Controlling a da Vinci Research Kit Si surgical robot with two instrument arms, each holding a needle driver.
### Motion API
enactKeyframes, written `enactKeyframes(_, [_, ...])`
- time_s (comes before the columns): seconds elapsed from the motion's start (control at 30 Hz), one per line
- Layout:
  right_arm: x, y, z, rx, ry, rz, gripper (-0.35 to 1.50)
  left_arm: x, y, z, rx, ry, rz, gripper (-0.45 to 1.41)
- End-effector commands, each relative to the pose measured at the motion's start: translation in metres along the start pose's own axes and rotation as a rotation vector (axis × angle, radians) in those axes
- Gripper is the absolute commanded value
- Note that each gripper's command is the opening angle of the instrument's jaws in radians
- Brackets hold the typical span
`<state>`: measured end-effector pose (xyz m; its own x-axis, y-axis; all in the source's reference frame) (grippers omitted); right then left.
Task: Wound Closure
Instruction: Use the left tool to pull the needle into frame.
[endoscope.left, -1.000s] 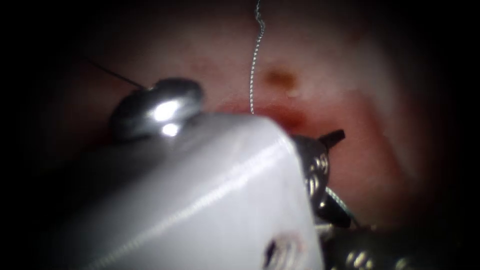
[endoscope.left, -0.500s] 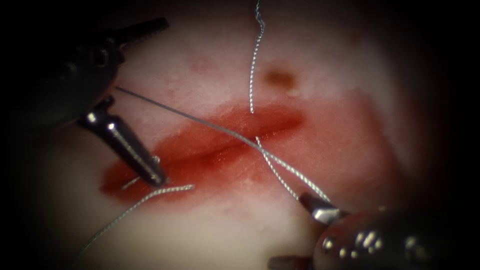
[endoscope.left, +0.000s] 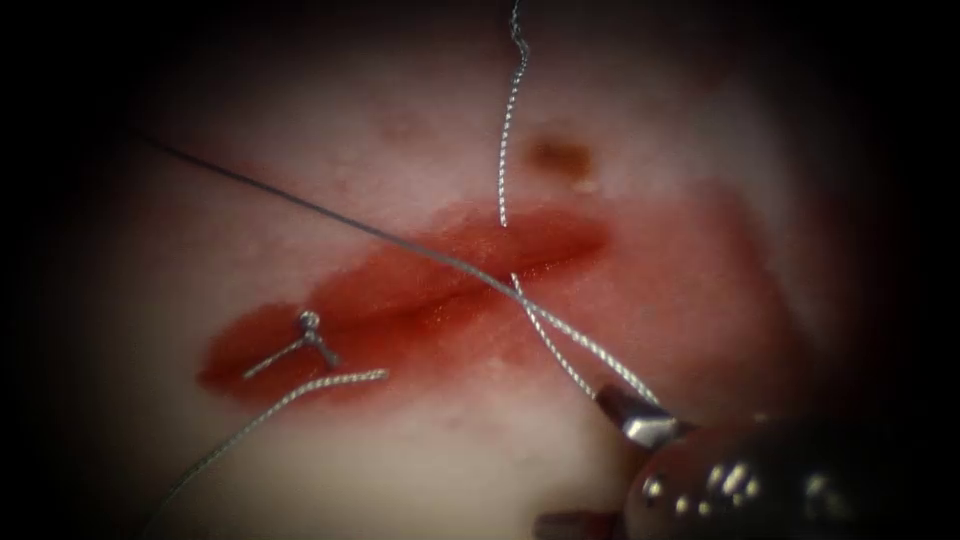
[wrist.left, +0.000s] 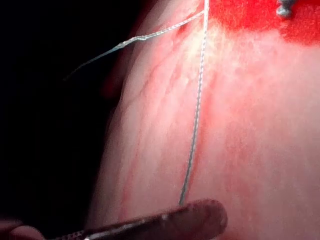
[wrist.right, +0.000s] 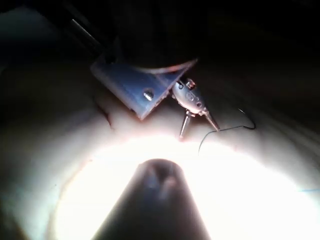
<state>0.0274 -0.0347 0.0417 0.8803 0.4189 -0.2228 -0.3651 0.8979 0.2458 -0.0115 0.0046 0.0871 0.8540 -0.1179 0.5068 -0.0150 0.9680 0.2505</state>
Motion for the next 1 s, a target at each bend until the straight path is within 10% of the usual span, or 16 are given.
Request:
enactKeyframes(0.03, [0.0015,0.0001,-0.0003,-0.001,0.007,0.0,1.28,0.0,0.001,0.0011,0.023,0.001,0.016,0.78])
enactKeyframes(0.13, [0.0015,0.0001,-0.0003,-0.001,0.007,0.0,1.28,0.0002,0.001,0.0025,0.042,0.006,0.023,0.54])
enactKeyframes(0.3, [0.0015,0.0,-0.0003,-0.001,0.007,0.001,1.28,-0.0015,0.0012,0.0032,0.061,0.005,-0.001,-0.45])
enactKeyframes(0.63, [0.0017,-0.0002,-0.0003,-0.002,0.006,0.003,1.28,-0.0031,0.0,0.0027,0.107,0.004,-0.026,-0.45])
enactKeyframes(1.0, [0.0027,-0.0011,-0.0002,0.005,0.003,0.018,1.28,-0.0152,-0.0031,0.0052,0.123,-0.192,-0.079,-0.45])
